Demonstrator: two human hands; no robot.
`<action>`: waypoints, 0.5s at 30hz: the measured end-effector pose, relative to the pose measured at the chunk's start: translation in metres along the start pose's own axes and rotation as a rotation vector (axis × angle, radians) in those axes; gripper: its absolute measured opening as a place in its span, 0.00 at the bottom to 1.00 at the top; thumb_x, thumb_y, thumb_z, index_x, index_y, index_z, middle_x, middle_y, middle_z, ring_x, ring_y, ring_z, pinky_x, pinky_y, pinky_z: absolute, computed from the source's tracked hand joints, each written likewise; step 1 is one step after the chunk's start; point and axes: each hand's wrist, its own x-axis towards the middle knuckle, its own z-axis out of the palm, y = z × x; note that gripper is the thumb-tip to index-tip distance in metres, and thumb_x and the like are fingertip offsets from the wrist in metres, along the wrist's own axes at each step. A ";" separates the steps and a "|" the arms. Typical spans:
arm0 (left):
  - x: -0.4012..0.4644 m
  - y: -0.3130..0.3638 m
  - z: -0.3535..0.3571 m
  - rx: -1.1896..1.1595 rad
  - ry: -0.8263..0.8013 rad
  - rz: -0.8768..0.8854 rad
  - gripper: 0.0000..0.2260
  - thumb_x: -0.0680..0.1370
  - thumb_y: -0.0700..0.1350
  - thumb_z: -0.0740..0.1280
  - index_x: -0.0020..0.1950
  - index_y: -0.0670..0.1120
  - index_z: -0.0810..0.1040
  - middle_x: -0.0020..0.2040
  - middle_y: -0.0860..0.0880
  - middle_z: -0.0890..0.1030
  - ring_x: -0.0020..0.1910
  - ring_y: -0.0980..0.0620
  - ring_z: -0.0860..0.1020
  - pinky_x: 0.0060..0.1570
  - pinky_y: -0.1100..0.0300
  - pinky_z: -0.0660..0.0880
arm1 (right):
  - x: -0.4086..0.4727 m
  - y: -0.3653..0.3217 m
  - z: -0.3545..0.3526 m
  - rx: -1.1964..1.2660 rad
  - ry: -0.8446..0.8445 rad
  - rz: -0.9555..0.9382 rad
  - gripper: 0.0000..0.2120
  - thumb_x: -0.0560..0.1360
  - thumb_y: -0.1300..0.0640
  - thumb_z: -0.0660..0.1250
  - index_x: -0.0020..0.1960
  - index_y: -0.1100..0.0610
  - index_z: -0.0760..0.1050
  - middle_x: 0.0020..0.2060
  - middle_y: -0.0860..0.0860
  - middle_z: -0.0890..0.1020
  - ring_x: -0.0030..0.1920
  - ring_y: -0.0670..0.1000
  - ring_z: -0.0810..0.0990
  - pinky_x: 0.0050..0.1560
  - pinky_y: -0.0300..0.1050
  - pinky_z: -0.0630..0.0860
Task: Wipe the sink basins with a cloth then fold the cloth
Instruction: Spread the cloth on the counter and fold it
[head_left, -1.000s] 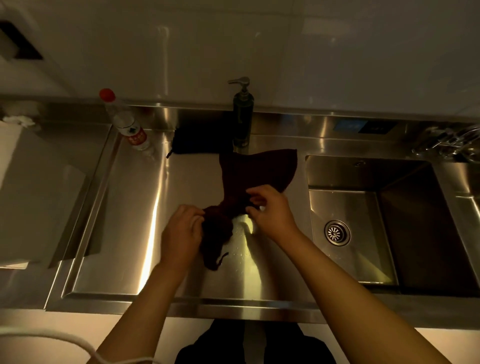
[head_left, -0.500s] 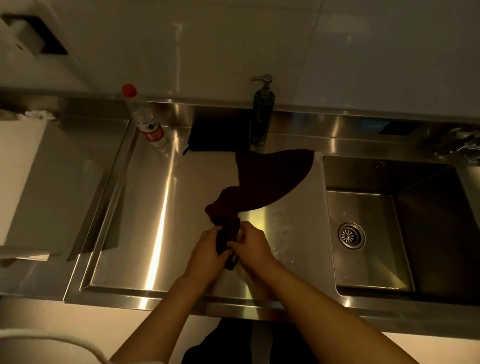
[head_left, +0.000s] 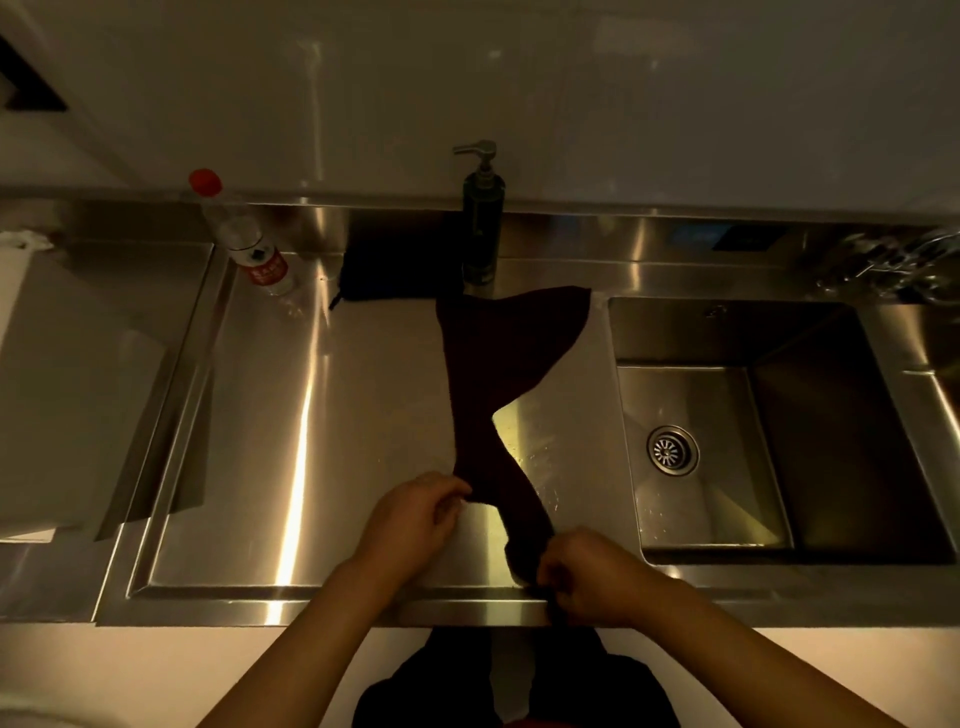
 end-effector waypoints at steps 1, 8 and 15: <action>0.002 0.001 0.003 0.057 0.003 0.041 0.14 0.82 0.48 0.67 0.68 0.59 0.79 0.62 0.60 0.79 0.58 0.62 0.76 0.54 0.76 0.66 | -0.003 0.004 0.006 0.001 0.012 -0.014 0.13 0.76 0.56 0.73 0.59 0.48 0.82 0.53 0.44 0.80 0.48 0.40 0.77 0.50 0.34 0.75; 0.017 0.028 0.036 0.300 -0.113 0.168 0.24 0.82 0.47 0.66 0.78 0.55 0.70 0.73 0.53 0.70 0.69 0.51 0.70 0.64 0.60 0.70 | 0.033 0.009 -0.014 0.503 0.614 0.184 0.05 0.77 0.61 0.72 0.51 0.53 0.84 0.46 0.46 0.85 0.47 0.43 0.83 0.54 0.41 0.80; 0.024 0.032 0.054 0.332 -0.070 0.121 0.15 0.83 0.44 0.64 0.69 0.50 0.78 0.66 0.50 0.76 0.62 0.50 0.74 0.57 0.58 0.72 | 0.083 -0.005 -0.022 0.293 0.554 0.176 0.08 0.77 0.56 0.72 0.55 0.57 0.83 0.47 0.52 0.84 0.47 0.50 0.82 0.50 0.42 0.78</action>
